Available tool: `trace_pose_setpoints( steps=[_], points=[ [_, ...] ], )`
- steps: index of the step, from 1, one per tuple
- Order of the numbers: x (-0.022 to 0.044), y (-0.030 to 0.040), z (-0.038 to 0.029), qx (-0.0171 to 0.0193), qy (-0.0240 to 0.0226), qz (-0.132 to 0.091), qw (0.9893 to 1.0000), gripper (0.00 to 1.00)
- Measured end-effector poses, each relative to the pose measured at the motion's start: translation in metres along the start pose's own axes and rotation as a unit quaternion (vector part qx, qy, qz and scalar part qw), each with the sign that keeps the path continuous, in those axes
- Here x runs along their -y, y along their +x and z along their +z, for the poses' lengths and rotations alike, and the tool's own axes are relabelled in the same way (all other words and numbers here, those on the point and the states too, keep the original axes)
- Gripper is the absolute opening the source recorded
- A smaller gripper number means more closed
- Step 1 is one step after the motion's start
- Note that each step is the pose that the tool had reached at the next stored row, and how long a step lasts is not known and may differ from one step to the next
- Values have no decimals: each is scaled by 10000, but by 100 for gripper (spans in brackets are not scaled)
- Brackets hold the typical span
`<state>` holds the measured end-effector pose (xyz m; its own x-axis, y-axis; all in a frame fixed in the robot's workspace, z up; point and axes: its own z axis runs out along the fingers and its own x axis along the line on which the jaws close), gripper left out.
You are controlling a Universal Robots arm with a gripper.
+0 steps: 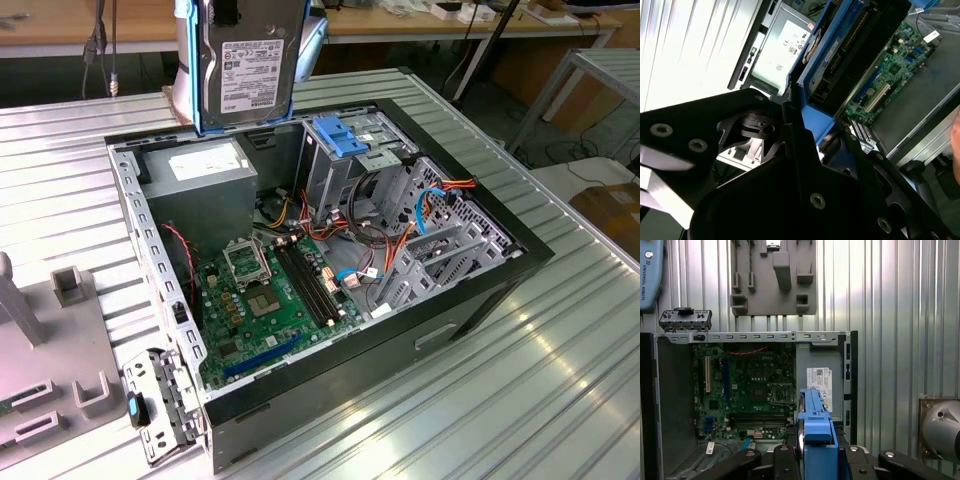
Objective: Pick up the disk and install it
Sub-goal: 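Insert the disk into the insertion slot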
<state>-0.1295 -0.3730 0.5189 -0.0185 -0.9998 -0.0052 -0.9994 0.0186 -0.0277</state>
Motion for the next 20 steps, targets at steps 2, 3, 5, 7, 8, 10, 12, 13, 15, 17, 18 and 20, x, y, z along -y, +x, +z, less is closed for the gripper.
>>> trace_pose_setpoints(
  steps=[2,3,5,7,8,10,12,13,15,17,18,20],
  points=[
    [1,0,0,0,0,0,10000,37],
    [1,0,0,0,0,0,10000,37],
    [1,0,0,0,0,0,10000,37],
    [4,7,0,-1,0,-1,10000,37],
    [4,19,0,-2,0,0,10000,37],
    [6,77,0,-2,-1,0,10000,37],
    [9,180,1,-7,-1,0,10000,37],
    [10,215,3,-10,0,0,10000,37],
    [11,290,5,-19,0,0,10000,37],
    [12,364,8,-25,1,-1,10000,37],
    [12,389,8,-28,0,-1,10000,37],
    [14,497,12,-36,1,-1,10000,37]
  ],
)
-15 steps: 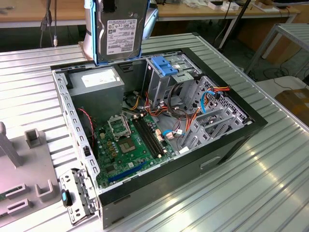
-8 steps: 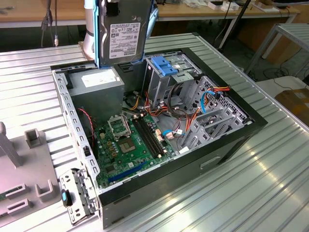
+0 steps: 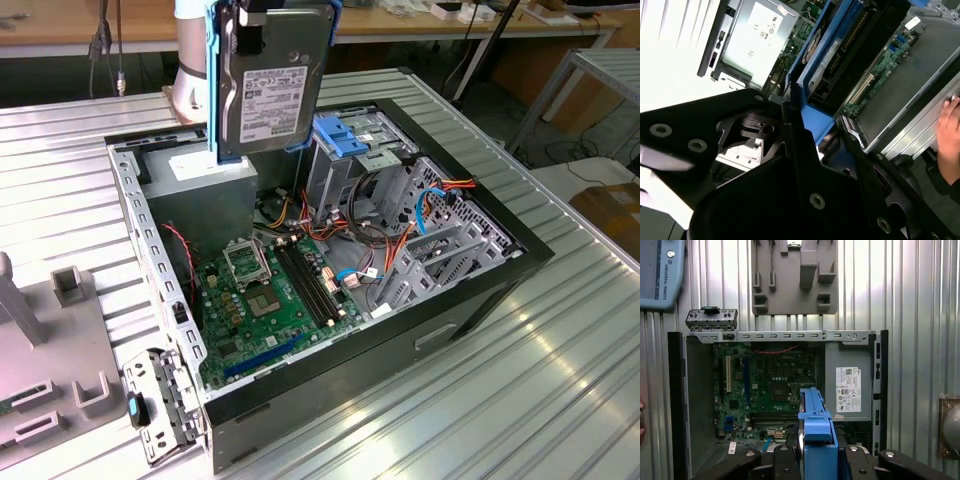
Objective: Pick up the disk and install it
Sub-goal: 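Insert the disk into the insertion slot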
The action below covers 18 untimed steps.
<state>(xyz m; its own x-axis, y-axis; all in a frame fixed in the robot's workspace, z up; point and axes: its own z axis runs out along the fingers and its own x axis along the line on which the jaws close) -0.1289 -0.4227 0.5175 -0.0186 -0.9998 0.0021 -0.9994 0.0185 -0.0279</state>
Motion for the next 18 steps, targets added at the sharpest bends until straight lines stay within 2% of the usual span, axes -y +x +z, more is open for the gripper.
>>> trace_pose_setpoints(
  steps=[4,7,9,14,16,17,18],
  points=[
    [3,136,8,-10,0,0,10000,37],
    [4,209,11,-19,0,0,10000,37],
    [6,291,17,-30,0,1,10000,37],
    [21,420,30,-51,1,1,10000,37],
    [82,437,43,-71,1,0,10000,37],
    [185,438,58,-88,1,-1,10000,37],
    [231,437,67,-94,1,0,10000,37]
  ],
)
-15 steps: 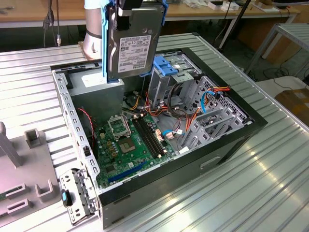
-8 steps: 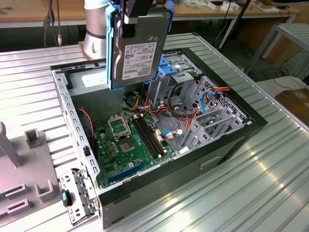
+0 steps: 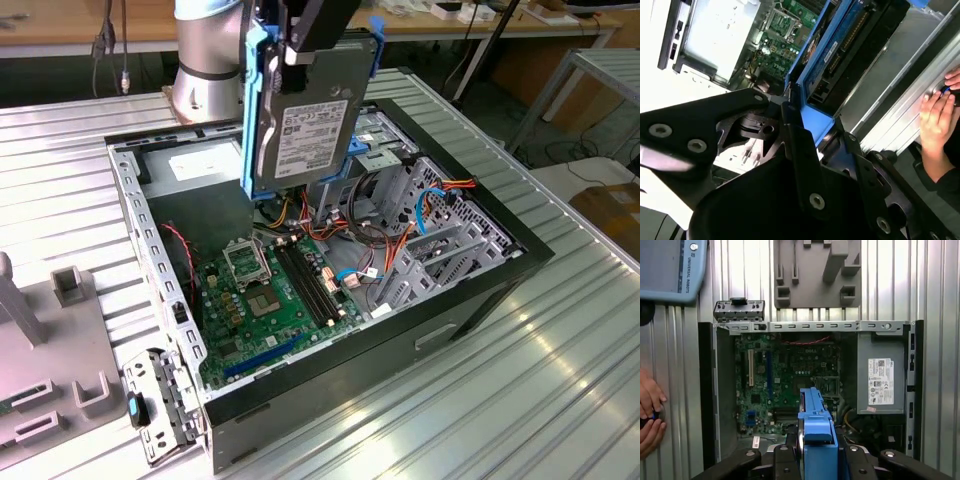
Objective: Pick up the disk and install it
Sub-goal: 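Insert the disk into the insertion slot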
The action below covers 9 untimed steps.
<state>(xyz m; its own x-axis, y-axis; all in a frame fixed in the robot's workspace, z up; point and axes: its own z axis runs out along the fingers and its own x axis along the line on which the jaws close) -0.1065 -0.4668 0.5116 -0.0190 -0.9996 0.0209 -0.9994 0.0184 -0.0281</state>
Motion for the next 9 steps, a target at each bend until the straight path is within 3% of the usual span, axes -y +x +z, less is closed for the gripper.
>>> trace_pose_setpoints(
  steps=[1,3,6,8,9],
  points=[
    [48,-1,10,-5,1,0,10000,37],
    [233,-5,41,-22,1,0,10000,37],
    [556,-12,93,-35,1,-1,10000,37],
    [693,-15,111,-38,1,-1,10000,37],
    [728,-13,117,-38,1,-1,10000,37]
  ],
)
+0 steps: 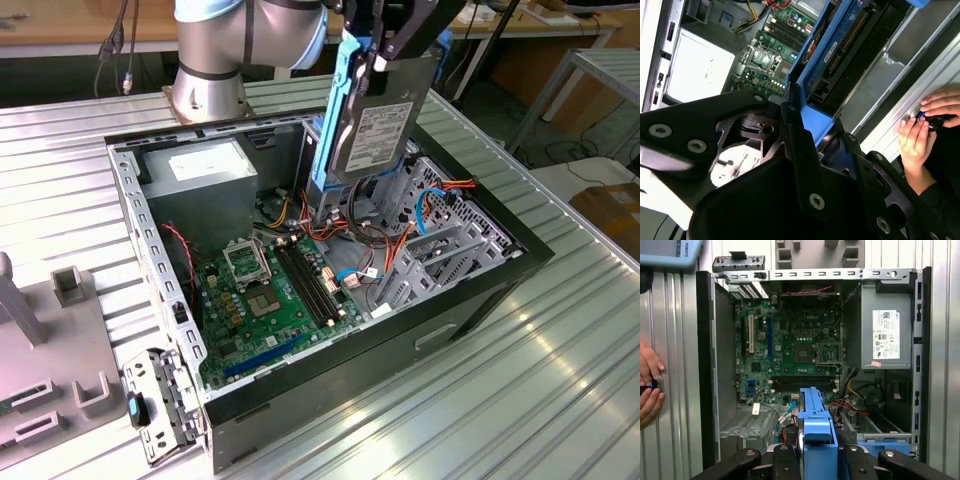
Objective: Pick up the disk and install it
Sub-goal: 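Insert the disk into the insertion slot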
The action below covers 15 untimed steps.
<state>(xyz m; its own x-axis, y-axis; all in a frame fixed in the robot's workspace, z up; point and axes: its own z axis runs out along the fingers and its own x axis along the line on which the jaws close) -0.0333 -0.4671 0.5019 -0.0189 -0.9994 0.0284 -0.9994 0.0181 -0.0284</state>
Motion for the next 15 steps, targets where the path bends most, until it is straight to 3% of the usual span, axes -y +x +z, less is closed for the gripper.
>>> trace_pose_setpoints(
  steps=[2,4,6,11,15],
  points=[
    [81,20,12,-5,-1,0,10000,37],
    [122,83,23,-12,0,0,10000,37],
    [132,124,28,-16,0,0,10000,37],
    [161,371,55,-41,0,-1,10000,37],
    [174,502,68,-58,1,-1,10000,37]
  ],
)
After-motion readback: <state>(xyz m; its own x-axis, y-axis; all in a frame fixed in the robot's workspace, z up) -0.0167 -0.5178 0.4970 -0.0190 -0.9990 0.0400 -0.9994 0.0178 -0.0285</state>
